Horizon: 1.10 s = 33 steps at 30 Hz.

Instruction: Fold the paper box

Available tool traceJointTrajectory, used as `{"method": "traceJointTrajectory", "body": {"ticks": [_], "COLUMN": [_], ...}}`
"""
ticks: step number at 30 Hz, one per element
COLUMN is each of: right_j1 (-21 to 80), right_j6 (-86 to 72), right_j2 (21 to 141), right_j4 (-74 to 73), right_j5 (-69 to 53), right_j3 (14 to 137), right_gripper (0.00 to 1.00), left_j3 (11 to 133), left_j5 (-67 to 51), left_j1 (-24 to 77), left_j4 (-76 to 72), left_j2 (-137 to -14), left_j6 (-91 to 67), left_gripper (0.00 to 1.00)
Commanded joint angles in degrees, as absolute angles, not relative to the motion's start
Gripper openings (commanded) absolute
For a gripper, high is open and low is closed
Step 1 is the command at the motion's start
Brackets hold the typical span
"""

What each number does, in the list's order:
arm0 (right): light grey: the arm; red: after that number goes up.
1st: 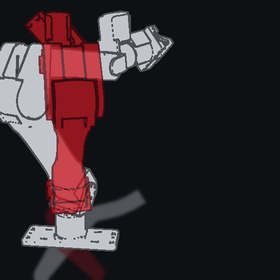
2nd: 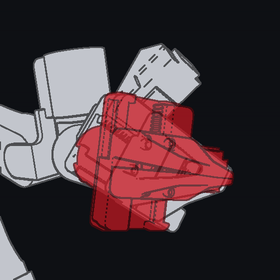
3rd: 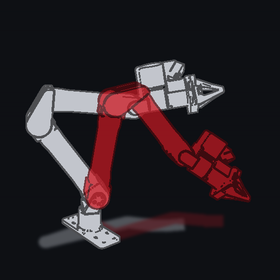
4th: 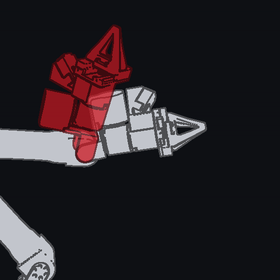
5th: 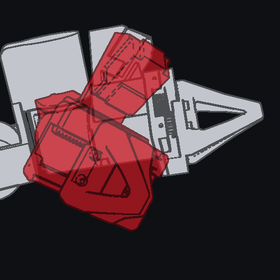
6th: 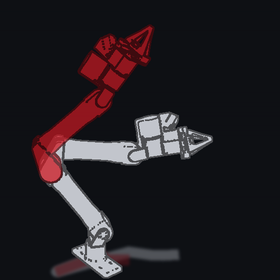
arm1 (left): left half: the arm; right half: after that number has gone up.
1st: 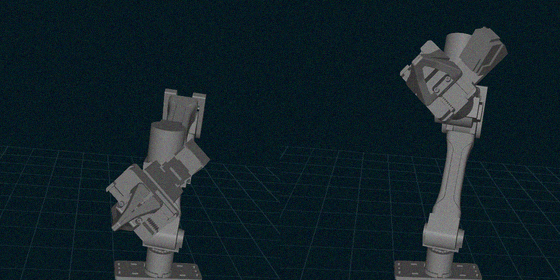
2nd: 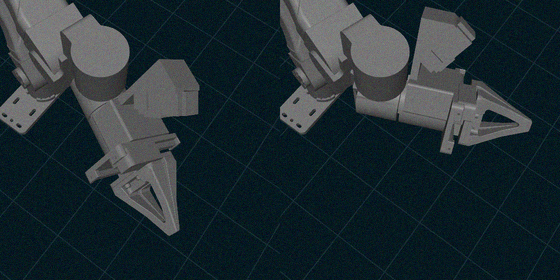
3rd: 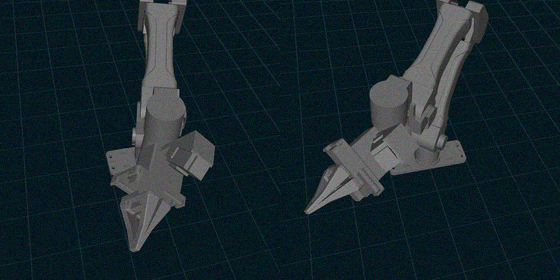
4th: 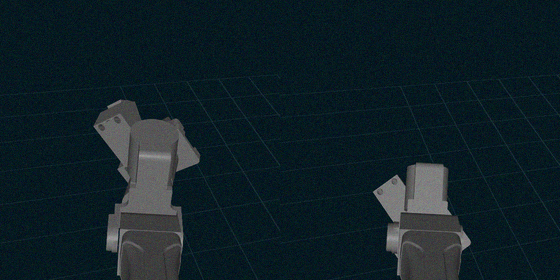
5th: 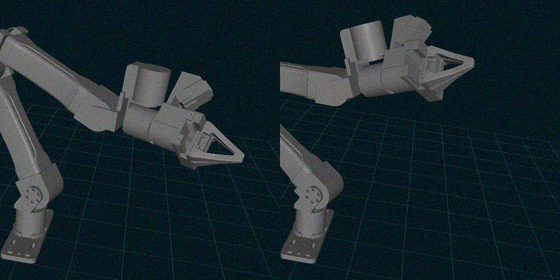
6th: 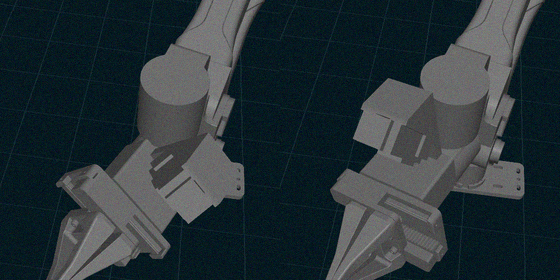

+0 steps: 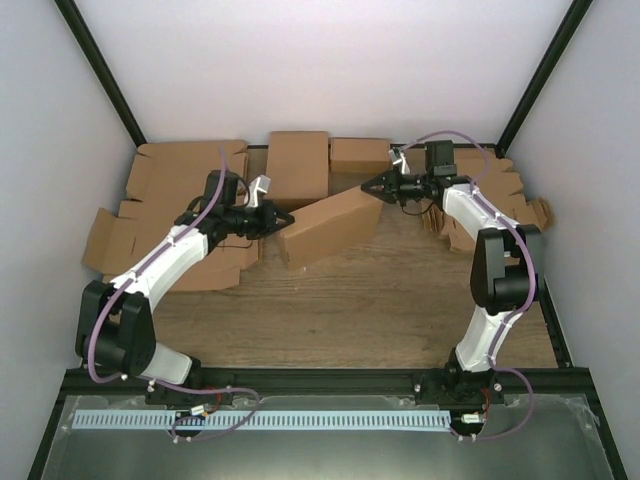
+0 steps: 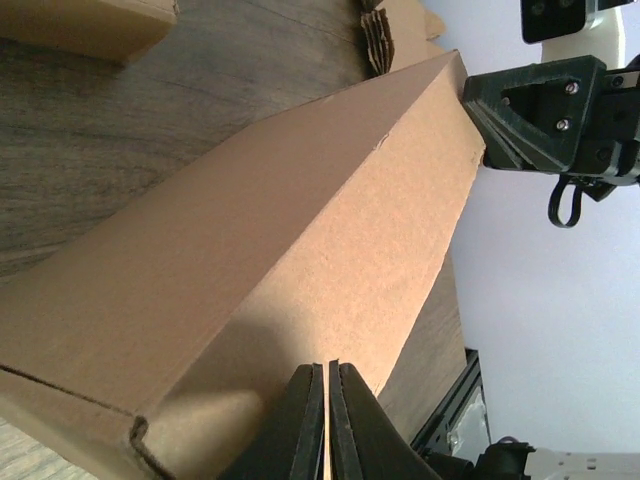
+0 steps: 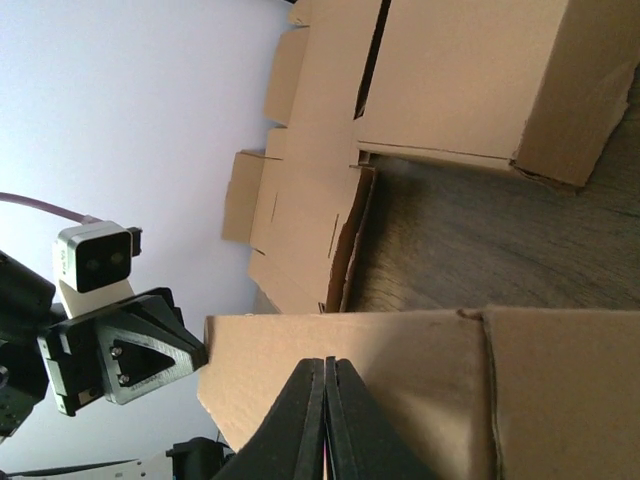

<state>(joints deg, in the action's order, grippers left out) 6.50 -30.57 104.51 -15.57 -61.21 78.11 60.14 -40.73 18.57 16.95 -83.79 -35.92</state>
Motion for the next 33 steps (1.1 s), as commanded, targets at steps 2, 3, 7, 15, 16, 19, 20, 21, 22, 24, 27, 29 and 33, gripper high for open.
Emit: {"method": "traceJointTrajectory", "body": {"ticks": [2, 3, 7, 15, 16, 19, 20, 21, 22, 24, 27, 29, 33], "right_j1": [6.29, 6.25, 6.24, 6.22, 6.24, 6.24, 6.24, 6.24, 6.22, 6.24, 6.23, 6.23, 6.24], "right_j6": [-28.70, -29.11, -29.74, -28.25, -28.19, -27.83, -27.70, -27.62, -27.56, -27.50, -26.89, -26.58, -26.55], "right_j2": [104.13, 104.83, 106.23, 100.20, 99.98, 99.72, 99.63, 99.52, 99.39, 99.16, 98.90, 98.67, 98.06], "right_j4": [-15.31, -14.26, -12.05, -13.48, -13.51, -13.82, -13.88, -13.87, -13.96, -13.92, -14.33, -14.60, -14.79], "right_j5": [-60.16, -60.17, -61.25, -58.50, -58.60, -58.87, -58.95, -58.97, -58.97, -59.13, -59.68, -59.68, -59.57], "right_j3": [75.34, 74.38, 71.02, 68.15, 67.93, 67.68, 67.60, 67.51, 67.56, 67.65, 67.91, 68.04, 67.73], "right_gripper": [0.02, 0.02, 0.01, 0.01, 0.01, 0.01, 0.01, 0.01, 0.01, 0.01, 0.01, 0.01, 0.01], "left_j3": [56.39, 55.48, 53.17, 65.23, 66.85, 69.79, 70.46, 70.81, 71.29, 72.45, 75.85, 79.08, 82.49], "left_j5": [-40.00, -39.89, -39.83, -27.30, -23.72, -14.81, -12.88, -11.59, -9.91, -6.16, 0.91, 1.94, -0.13], "left_j1": [18.63, 18.61, 18.71, 22.46, 24.08, 29.14, 30.30, 31.41, 32.38, 33.81, 35.45, 35.85, 36.03], "left_j4": [16.05, 15.47, 15.53, 29.91, 31.58, 34.58, 35.01, 35.31, 35.86, 37.72, 41.47, 43.76, 46.03], "left_j2": [-82.59, -82.88, -83.48, -76.47, -76.08, -76.34, -76.72, -77.15, -77.79, -79.39, -83.29, -86.15, -90.24], "left_j6": [-35.49, -35.52, -34.80, -18.02, -14.59, -4.89, -2.40, 0.05, 2.59, 7.60, 11.54, 13.07, 15.31], "left_gripper": [0.05, 0.05, 0.05, 0.95, 0.99, 1.00, 1.00, 1.00, 1.00, 1.00, 1.00, 1.00, 1.00]}}
